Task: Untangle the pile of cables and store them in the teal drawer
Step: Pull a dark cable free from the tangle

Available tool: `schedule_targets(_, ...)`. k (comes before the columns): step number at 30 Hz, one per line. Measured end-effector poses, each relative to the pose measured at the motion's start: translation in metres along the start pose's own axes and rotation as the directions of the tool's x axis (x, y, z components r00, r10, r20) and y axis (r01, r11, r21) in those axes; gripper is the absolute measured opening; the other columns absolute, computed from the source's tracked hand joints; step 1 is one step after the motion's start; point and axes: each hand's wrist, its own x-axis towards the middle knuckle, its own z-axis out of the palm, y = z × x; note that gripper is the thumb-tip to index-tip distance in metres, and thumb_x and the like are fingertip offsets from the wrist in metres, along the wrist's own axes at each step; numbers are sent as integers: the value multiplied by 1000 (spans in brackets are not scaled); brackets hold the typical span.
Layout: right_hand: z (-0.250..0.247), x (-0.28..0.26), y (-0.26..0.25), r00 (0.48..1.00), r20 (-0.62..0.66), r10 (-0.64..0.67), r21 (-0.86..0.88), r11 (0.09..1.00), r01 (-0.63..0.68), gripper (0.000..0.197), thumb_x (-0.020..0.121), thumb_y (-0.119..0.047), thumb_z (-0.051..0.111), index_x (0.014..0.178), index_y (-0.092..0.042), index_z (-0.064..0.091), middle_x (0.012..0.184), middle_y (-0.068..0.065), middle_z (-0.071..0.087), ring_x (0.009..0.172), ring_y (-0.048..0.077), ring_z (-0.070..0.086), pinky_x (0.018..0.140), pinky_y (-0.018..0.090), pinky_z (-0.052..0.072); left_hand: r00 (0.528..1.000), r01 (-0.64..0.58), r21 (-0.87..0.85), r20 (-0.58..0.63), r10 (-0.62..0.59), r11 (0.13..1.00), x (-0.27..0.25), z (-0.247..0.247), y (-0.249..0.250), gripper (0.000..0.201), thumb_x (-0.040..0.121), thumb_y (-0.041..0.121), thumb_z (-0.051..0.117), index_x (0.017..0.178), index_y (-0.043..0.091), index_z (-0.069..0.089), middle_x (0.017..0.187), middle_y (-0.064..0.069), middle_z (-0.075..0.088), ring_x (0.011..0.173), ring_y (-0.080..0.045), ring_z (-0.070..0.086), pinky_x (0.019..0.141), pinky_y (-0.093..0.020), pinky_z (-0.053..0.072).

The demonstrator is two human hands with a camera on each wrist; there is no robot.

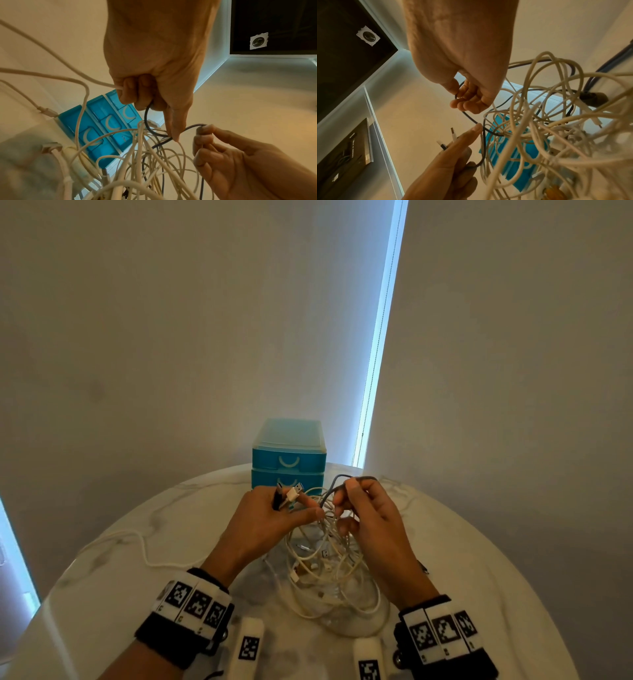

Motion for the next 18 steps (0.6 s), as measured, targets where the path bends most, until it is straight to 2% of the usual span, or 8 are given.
schedule_targets(4,2,1,1,1000,-10,-21,-15,1000,21,27,113,-30,46,116,-7,61,96,8,74,84,18,71,71,31,59,1000,-26,48,3,26,999,2,2,-1,12,89,43,84,98,36,83,100,20,79,100,1,71,90,-29,58)
schedule_targets(7,3,0,7,998,27,59,-123,991,-55,25,112,-37,49,116,-16,61,98,5,77,90,14,76,78,30,63,991,-56,129,-116,71,990,2,-2,-2,13,89,47,82,92,35,82,87,15,77,87,-3,71,81,-26,59)
schedule_targets(10,-1,2,24,990,10,143,-427,895,-125,14,104,-36,66,112,-28,57,103,-4,75,92,13,75,78,30,64,964,-57,1,-261,55,998,1,-7,-1,8,86,36,87,90,31,83,79,11,77,76,-2,70,74,-16,55)
schedule_targets(12,-2,3,29,987,-8,158,-476,868,-142,18,100,-36,69,113,-33,56,110,-9,70,94,11,73,79,35,65,928,-69,-79,-370,35,994,1,-14,-1,9,84,34,89,91,29,84,70,9,72,63,-2,62,66,-19,50)
schedule_targets(13,-5,4,31,989,-19,148,-489,861,-139,19,100,-37,69,114,-33,56,112,-10,68,96,11,72,83,39,65,908,-84,-119,-418,27,989,1,-15,1,10,84,33,89,92,28,85,61,12,63,57,-2,53,62,-21,45)
schedule_targets(15,-8,5,30,991,-20,133,-520,845,-124,22,100,-37,68,118,-31,57,112,-12,67,100,8,70,87,38,63,894,-122,-218,-447,12,968,1,-12,7,10,87,25,87,97,22,84,53,18,55,51,2,48,58,-15,43)
schedule_targets(16,-8,5,30,992,-9,122,-523,845,-109,22,101,-36,69,118,-31,58,113,-12,68,100,7,69,89,36,63,904,-133,-256,-427,11,957,0,-10,9,11,88,21,85,99,19,83,54,20,60,53,5,55,59,-9,46)
schedule_targets(18,-6,4,31,996,33,84,-508,860,-56,18,100,-30,71,117,-32,65,112,-14,71,97,4,71,89,34,63,934,-111,-284,-358,2,952,-1,-5,17,12,88,20,85,99,18,83,75,19,77,73,6,72,72,-10,56)
